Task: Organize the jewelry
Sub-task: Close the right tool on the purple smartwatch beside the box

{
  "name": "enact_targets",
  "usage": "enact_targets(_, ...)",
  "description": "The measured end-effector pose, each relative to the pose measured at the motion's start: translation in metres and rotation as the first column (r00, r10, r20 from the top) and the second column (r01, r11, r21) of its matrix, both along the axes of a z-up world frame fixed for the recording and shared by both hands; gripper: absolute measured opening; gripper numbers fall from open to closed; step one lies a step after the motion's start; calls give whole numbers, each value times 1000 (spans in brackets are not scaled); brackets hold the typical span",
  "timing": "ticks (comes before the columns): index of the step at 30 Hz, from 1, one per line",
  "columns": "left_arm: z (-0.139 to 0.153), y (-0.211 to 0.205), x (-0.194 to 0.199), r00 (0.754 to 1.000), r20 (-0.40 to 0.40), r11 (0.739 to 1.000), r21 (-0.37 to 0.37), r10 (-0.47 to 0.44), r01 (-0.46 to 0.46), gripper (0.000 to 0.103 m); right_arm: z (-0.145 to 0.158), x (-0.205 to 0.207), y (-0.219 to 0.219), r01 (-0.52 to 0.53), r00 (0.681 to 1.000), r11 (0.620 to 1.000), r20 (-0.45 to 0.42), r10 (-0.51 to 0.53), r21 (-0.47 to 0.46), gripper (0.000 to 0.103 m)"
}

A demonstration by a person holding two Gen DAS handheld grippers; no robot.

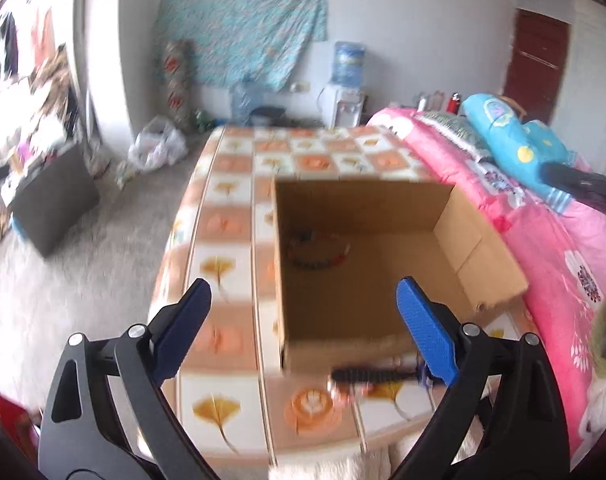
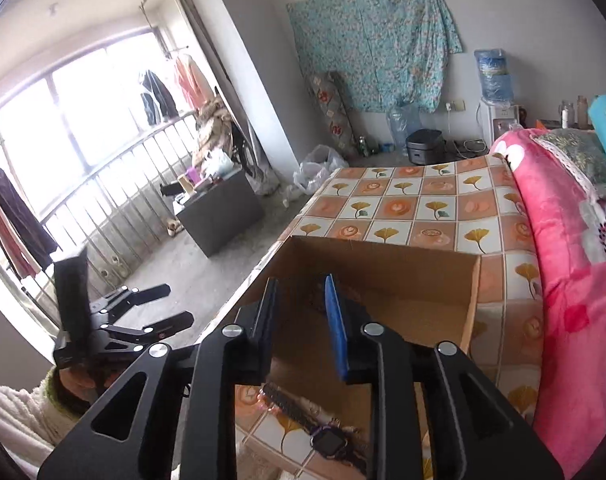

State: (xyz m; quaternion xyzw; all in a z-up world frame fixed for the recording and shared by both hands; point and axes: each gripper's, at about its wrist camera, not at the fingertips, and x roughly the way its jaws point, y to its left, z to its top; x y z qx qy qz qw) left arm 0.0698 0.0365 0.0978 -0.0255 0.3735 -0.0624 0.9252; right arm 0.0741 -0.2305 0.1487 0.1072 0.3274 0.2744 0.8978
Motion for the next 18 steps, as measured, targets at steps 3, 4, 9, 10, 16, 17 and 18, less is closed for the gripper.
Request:
enact_targets(3, -48, 0, -19, 993, -118, 1000, -5, 13, -14, 92, -39, -41, -11, 43, 998, 999, -36, -42, 24, 30)
enact_targets(4, -62, 0, -24, 988, -154, 1000, -13, 11, -13, 92, -58, -51, -8, 61, 996, 998, -62, -61, -3, 30)
enact_targets(9, -110, 2, -44, 975, -218, 987, -161, -47, 11, 92, -139, -66, 21, 85, 980, 979, -160, -116, -186, 33)
enact_targets(10, -113, 3, -47, 977, -206, 982, -186, -55, 16, 92, -150, -65, 26, 87, 977, 973, -174, -126, -212, 36)
enact_targets(16, -121, 3, -47, 982, -172, 972, -230, -80, 38, 94, -170, -61, 47, 69, 980, 951, -156, -120, -302, 36)
enact_targets(17, -120, 1, -45, 984, -154, 969, -243, -87, 47, 94, -172, -59, 50, 69, 982, 947, -147, -120, -312, 36)
enact_targets(18, -120, 1, -43, 985, -144, 964, -258, -97, 58, 94, -173, -59, 52, 70, 983, 944, -140, -121, -322, 37)
